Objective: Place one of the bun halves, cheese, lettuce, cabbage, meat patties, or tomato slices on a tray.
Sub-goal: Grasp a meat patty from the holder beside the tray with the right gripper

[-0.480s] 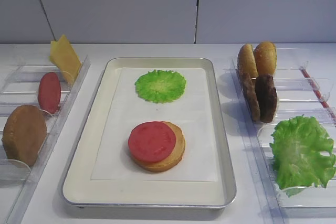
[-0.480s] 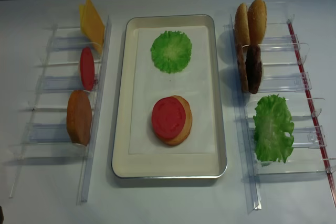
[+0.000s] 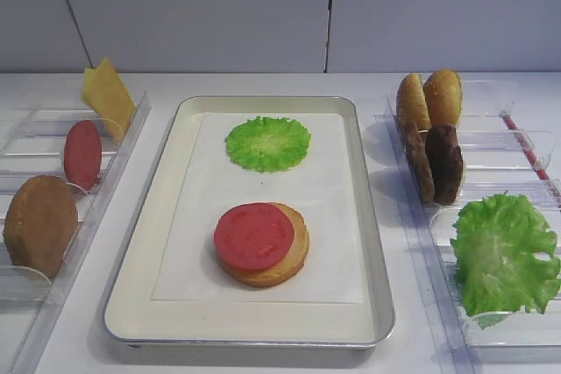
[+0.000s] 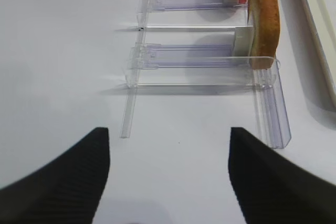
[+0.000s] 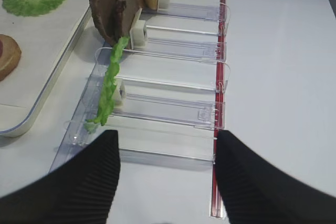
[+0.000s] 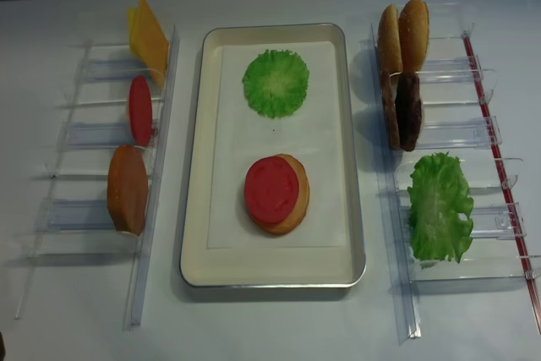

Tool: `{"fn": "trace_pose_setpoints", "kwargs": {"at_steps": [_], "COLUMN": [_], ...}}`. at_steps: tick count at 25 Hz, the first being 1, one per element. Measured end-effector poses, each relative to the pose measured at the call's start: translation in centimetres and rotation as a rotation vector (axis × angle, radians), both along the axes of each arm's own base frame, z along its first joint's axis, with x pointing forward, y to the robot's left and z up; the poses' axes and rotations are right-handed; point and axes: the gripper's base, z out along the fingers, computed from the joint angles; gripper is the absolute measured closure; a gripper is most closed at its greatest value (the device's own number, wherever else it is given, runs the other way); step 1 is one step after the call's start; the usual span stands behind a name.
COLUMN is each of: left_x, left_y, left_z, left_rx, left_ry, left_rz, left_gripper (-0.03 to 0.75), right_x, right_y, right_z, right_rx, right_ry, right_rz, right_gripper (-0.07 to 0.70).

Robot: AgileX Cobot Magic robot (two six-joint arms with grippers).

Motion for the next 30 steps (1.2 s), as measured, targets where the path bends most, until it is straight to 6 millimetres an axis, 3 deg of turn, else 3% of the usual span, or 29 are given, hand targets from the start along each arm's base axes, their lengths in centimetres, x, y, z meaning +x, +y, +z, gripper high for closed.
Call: {"fn": "trace_pose_setpoints", "kwargs": {"at_steps": [24,30], "left_x": [0.0,0.0], "left_y": [0.0,0.0], "left_z": [0.1,0.1], "left_rx": [0.000,0.000], "left_ry": [-0.008,-0.008], "left_rz": [-0.001,-0.001], "left_gripper": [0.230,0.230], "right_x": [0.0,1.1], "right_y": [0.4,1.6], "right_z": [0.1,2.9], "right_rx": [0.038,-0.034], "right_ry": [-0.009,-0.013], "right_rz": [0.034,0.222], "right_gripper": [0.213,0.211]}}
